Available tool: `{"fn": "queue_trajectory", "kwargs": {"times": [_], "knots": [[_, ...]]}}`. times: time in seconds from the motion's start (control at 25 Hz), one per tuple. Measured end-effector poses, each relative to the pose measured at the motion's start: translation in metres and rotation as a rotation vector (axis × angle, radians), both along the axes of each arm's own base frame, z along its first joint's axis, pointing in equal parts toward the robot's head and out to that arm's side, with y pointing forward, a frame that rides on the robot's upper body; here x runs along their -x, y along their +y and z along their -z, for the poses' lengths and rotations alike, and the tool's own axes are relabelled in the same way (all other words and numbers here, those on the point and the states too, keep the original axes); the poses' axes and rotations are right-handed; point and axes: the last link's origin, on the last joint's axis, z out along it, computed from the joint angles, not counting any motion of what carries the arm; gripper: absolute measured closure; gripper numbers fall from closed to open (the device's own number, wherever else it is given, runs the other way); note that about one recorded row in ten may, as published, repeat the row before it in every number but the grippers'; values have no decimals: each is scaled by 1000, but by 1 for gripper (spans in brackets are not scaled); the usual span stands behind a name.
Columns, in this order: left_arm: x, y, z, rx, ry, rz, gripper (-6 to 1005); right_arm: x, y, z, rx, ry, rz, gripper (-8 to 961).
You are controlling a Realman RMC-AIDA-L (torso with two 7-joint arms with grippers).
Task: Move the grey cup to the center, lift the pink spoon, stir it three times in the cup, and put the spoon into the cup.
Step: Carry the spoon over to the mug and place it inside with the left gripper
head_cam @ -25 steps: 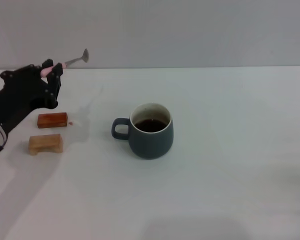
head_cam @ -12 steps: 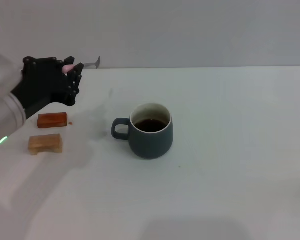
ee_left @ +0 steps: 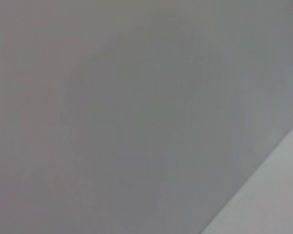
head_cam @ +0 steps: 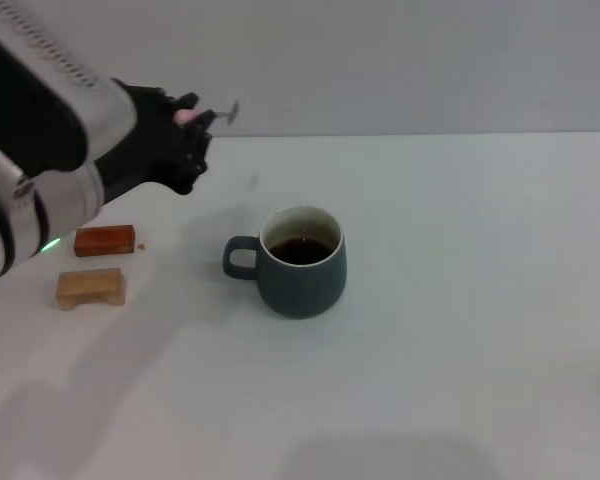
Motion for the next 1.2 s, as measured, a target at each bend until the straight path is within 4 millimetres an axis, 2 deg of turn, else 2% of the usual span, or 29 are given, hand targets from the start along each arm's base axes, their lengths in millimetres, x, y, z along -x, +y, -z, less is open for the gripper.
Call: {"fn": "queue_trajectory", "kwargs": {"times": [0.36,0.68,0.96,1.2], "knots": [[-14,7,-5,63,25,40,854,0,6,0,10,1,-1,954],[-17,-1,-15,105,56,45,854,-3,5,0,11,-1,18,954],[-17,-9,-12,161,113,60,854,-20,-6,-17,-68,-18,110,954],[-18,-16,-6,211,127,59,854,-26,-10,-24,-101,-23,142,954]]}}
